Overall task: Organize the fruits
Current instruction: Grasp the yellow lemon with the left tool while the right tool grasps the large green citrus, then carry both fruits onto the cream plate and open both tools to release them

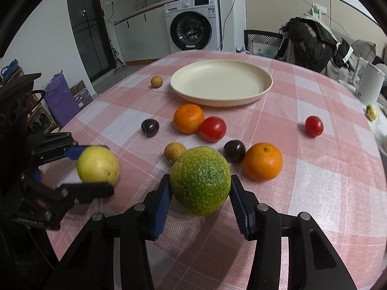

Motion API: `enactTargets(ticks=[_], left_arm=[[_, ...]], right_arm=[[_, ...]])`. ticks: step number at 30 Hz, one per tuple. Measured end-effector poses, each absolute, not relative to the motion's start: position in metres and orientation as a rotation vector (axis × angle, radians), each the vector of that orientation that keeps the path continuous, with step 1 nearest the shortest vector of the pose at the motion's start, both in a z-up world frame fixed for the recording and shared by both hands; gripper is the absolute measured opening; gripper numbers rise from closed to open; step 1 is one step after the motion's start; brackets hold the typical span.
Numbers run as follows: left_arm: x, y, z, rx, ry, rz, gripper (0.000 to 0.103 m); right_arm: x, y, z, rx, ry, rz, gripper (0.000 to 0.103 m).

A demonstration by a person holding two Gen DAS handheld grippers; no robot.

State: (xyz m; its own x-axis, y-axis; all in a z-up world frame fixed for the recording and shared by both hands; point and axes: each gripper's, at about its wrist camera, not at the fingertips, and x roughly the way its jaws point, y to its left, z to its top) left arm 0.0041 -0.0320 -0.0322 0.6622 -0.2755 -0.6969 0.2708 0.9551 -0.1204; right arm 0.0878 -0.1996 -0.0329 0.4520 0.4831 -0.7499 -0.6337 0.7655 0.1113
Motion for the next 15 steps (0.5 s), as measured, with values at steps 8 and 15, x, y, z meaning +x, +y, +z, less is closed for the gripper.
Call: enactTargets(ticks=[8,15], left_arm=[[0.029,-0.016,-0.017,-0.05,0.745,-0.221,0.048],[0.052,-0.012,-0.006,-0.052,0.714,-0.177,0.048]], right_arm=[[0.092,-0.201,-0.017,-0.18,0.813,0.679,0.048],[0.104,-0.197,-0.004,-0.152,0.779,0.67,0.048]])
